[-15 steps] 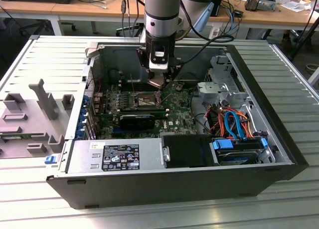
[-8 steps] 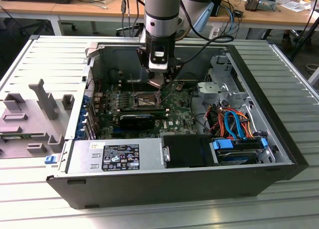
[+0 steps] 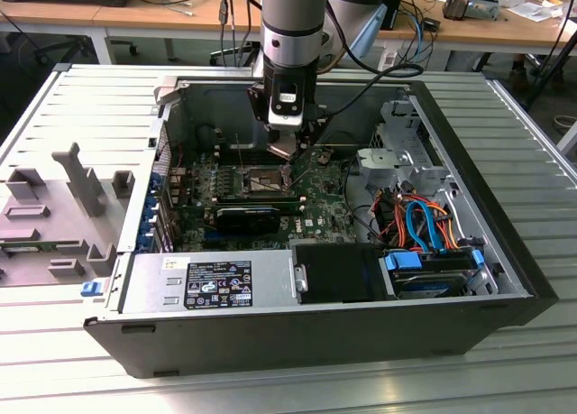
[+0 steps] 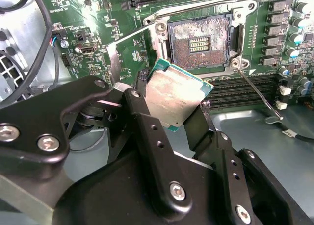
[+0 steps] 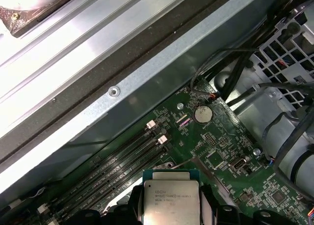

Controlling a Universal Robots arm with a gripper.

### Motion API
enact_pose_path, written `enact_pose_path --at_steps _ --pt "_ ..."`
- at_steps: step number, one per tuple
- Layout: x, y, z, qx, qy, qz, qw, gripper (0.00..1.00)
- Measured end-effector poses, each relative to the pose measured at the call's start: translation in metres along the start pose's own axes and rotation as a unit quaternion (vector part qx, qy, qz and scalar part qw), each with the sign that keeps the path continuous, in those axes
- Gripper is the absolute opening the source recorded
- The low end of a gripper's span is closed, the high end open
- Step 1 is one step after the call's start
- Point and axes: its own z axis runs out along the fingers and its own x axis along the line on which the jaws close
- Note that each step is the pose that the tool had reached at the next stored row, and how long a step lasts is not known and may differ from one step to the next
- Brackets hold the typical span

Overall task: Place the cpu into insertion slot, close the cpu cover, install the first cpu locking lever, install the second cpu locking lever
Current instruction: 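Place the cpu into insertion slot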

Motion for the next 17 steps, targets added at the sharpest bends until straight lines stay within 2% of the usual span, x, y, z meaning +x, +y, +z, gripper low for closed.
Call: enact_pose_path --at_steps 17 --pt "0.0 0.0 0.0004 -0.0001 -0.0008 0.009 1.0 0.55"
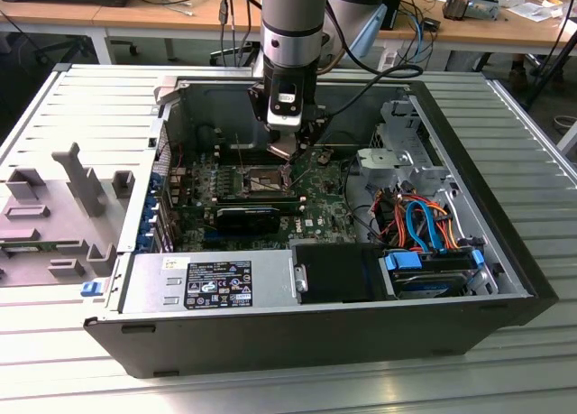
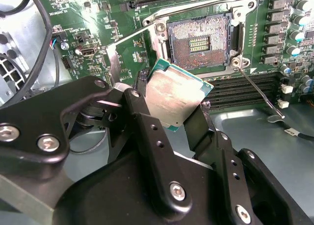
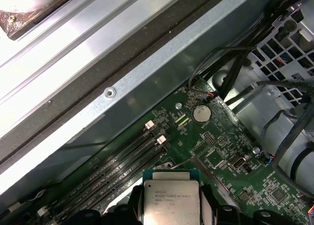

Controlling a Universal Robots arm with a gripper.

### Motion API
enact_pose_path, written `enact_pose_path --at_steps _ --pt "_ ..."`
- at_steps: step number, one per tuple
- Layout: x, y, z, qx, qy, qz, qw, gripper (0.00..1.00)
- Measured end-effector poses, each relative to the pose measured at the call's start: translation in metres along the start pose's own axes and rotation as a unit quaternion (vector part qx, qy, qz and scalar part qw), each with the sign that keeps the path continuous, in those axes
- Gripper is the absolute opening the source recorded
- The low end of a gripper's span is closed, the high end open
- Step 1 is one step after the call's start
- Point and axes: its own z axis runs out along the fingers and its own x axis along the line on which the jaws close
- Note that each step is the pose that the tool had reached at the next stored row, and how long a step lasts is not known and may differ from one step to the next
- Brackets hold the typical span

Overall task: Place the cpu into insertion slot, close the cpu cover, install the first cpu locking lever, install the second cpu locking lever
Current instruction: 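Place the cpu into insertion slot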

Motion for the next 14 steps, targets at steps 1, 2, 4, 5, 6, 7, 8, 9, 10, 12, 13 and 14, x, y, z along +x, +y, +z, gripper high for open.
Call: enact_pose_path --at_steps 1,2,4,5,6,7,8,9,10,12,13,14 --pt "0.0 0.0 0.0 0.0 0.0 0.0 1.0 0.55" --pt "0.0 0.0 0.0001 -0.0001 -0.0002 0.002 1.0 0.55" --pt "0.0 0.0 0.0001 -0.0001 -0.0004 0.004 1.0 0.55" --pt "0.0 0.0 0.0001 -0.0001 -0.0004 0.005 1.0 0.55" --pt "0.0 0.0 0.0001 -0.0001 -0.0005 0.005 1.0 0.55" --pt "0.0 0.0 0.0001 -0.0001 -0.0004 0.005 1.0 0.55" --pt "0.0 0.0 0.0001 -0.0001 -0.0005 0.005 1.0 0.55" --pt "0.0 0.0 0.0002 -0.0002 -0.0005 0.006 1.0 0.55" --pt "0.0 0.0 0.0002 -0.0002 -0.0005 0.006 1.0 0.55" --pt "0.0 0.0 0.0002 -0.0001 -0.0007 0.008 1.0 0.55" --pt "0.0 0.0 0.0002 -0.0002 -0.0008 0.009 1.0 0.55" --pt "0.0 0.0 0.0002 -0.0002 -0.0008 0.009 1.0 0.55"
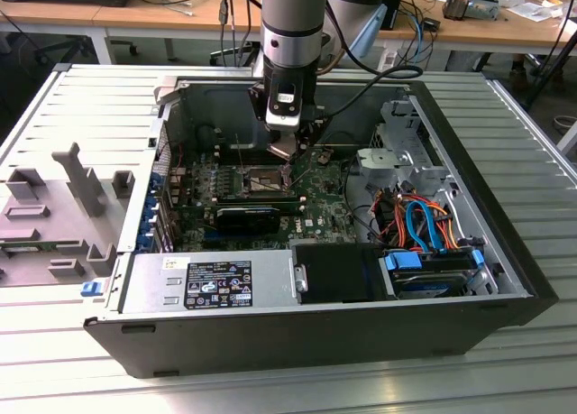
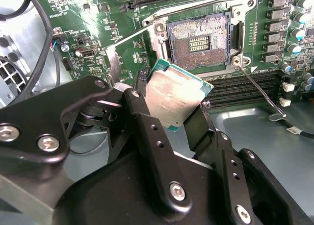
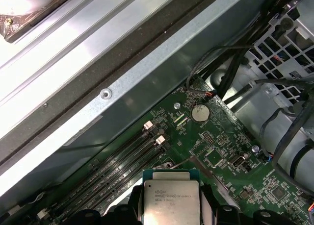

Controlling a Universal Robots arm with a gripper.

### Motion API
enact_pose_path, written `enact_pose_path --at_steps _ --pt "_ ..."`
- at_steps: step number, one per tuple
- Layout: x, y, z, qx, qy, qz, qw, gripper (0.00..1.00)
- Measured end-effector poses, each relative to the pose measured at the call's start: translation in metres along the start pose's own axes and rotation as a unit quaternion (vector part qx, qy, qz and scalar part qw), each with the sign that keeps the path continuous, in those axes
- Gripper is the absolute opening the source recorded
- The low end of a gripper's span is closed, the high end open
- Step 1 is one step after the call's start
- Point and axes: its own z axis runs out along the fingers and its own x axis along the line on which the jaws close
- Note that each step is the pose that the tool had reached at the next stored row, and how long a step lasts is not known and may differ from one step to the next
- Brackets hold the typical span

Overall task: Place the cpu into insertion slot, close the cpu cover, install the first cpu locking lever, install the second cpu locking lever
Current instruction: 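Place the cpu into insertion slot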

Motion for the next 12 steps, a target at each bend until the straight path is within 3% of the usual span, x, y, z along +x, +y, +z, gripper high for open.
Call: enact_pose_path --at_steps 12 --pt "0.0 0.0 0.0001 0.0 -0.0003 0.003 1.0 0.55"
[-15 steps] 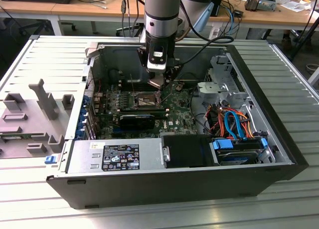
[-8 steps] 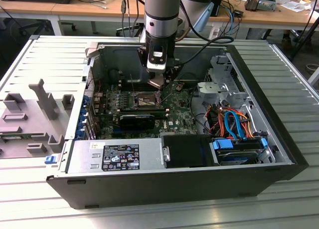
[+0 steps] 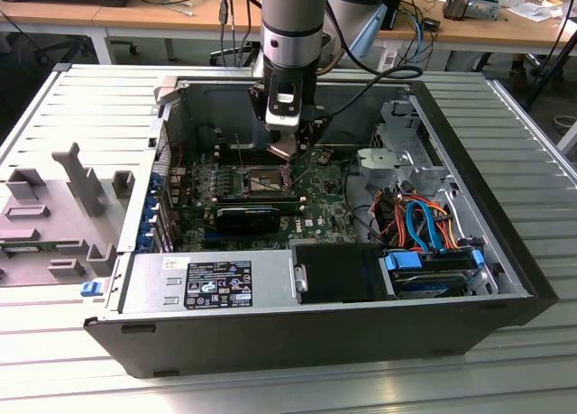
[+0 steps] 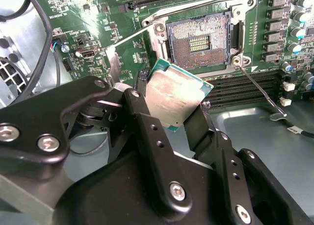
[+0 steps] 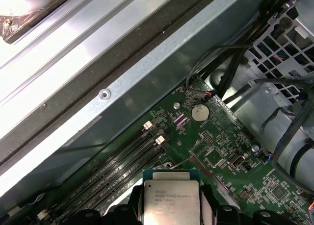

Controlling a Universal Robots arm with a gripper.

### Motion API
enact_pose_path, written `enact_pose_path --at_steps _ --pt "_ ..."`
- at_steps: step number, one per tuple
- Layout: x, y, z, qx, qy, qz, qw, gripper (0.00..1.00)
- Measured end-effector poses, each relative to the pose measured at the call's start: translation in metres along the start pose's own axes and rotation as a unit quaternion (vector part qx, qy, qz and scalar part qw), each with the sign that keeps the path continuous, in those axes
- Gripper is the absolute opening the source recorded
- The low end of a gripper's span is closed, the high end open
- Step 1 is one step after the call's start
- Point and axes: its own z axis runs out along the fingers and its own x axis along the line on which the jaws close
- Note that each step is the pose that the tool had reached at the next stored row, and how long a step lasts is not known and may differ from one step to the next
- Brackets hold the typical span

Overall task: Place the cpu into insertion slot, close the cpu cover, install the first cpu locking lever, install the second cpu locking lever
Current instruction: 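Place the cpu into insertion slot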

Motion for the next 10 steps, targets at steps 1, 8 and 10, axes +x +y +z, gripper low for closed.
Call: enact_pose_path --at_steps 1,8,10 --pt "0.0 0.0 0.0001 -0.0001 -0.0002 0.003 1.0 0.55" --pt "0.0 0.0 0.0002 -0.0002 -0.0006 0.007 1.0 0.55" --pt "0.0 0.0 0.0002 -0.0001 -0.0006 0.007 1.0 0.55"
